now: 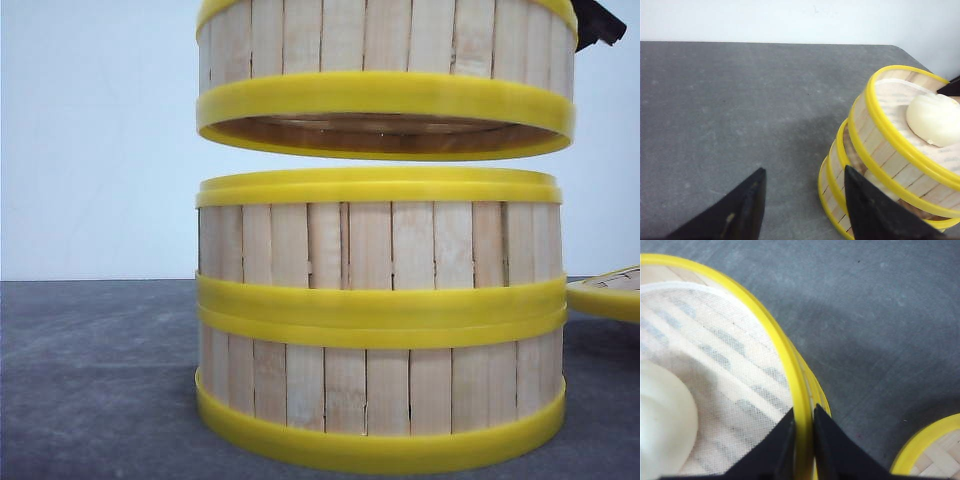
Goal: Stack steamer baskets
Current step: 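Lift the basket with the right gripper and carry it above the stack, then lower the held basket onto the stack, align it, open the right gripper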
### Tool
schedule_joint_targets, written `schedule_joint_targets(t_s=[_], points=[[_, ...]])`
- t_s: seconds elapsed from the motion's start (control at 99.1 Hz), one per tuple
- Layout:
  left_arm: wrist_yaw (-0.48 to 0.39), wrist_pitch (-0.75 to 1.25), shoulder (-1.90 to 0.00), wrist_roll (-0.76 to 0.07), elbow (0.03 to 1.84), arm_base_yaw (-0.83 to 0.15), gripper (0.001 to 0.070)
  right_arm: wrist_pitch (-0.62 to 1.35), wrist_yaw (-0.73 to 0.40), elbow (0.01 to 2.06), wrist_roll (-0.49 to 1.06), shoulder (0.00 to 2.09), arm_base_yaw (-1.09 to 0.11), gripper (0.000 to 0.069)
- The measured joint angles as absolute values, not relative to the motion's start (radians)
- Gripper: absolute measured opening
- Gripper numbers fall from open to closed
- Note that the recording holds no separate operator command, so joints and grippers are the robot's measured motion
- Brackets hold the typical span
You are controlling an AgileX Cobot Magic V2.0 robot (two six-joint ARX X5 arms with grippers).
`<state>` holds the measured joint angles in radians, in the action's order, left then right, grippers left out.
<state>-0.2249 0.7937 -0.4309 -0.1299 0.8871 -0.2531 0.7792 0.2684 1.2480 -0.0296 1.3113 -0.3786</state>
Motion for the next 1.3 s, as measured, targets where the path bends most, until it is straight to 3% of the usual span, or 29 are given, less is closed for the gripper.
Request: schedule_joint_targets(t_s=[1.301], points=[[-0.226, 0.804, -0.431, -0.123, 0.887, -0.253, 0.0293, 0.789, 0.215, 1.248, -0.022, 1.402, -0.413, 0.0024]])
